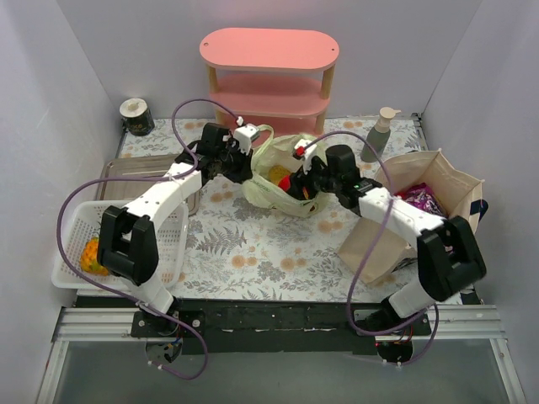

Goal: Untie the knot of the grocery bags and take out the mixed food

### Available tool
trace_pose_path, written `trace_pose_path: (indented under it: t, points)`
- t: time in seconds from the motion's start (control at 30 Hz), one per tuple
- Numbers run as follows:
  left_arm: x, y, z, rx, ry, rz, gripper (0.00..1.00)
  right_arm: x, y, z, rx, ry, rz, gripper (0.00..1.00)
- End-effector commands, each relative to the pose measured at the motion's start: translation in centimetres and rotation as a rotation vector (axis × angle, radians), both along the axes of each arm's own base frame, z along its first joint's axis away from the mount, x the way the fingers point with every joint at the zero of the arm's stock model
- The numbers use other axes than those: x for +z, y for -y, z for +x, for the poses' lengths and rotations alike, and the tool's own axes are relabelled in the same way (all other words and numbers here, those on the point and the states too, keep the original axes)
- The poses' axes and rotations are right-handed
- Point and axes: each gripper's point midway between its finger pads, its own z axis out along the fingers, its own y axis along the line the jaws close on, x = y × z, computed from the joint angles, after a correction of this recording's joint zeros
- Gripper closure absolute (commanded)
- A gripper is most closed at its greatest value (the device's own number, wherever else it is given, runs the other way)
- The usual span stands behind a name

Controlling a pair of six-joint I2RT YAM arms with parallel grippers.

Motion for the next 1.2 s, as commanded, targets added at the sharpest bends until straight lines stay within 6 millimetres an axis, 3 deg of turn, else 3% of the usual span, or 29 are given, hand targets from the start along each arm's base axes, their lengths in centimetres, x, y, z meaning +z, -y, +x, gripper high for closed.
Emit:
trace_pose_path:
  t: [0.0, 0.1, 0.17, 0.27, 0.37, 0.57, 0.77, 0.93, 1.17]
  points:
    - [1.7, 1.3, 1.7, -0.006, 0.030, -0.059, 1.00, 5.0, 0.5, -4.4, 0.163, 0.121, 0.070, 0.89]
    - [3.1, 2.3, 1.7, -0.038, 0.016, -0.100, 0.54, 6.9, 0.9, -5.9, 0.210, 0.157, 0.078, 0.91]
    - [5.3, 2.7, 1.8, -0.057, 0.043, -0.129, 0.26, 8.5, 1.1, -6.0, 0.220, 0.202, 0.075, 0.92]
    - [8.4, 2.9, 0.8, -0.103, 0.070, -0.162, 0.08, 11.9, 1.4, -5.5, 0.203, 0.301, 0.097, 0.93]
    - [10.7, 2.3, -0.4, -0.129, 0.090, -0.188, 0.02, 15.4, 1.8, -4.2, 0.158, 0.430, 0.124, 0.95]
    - [13.2, 1.8, -3.8, -0.238, -0.024, -0.340, 0.02, 17.4, 2.0, -2.3, 0.150, 0.602, 0.105, 0.96]
    - [13.7, 2.7, -3.7, -0.319, -0.195, -0.502, 0.02, 17.3, 0.8, -2.2, 0.280, 0.765, 0.076, 0.96]
    - [15.1, 3.8, -3.2, -0.399, -0.221, -0.582, 0.02, 18.3, -0.4, -1.1, 0.325, 0.837, 0.070, 0.96]
    - [15.1, 5.1, -2.9, -0.452, -0.263, -0.632, 0.02, 19.7, -1.9, 0.2, 0.331, 0.869, 0.092, 0.95]
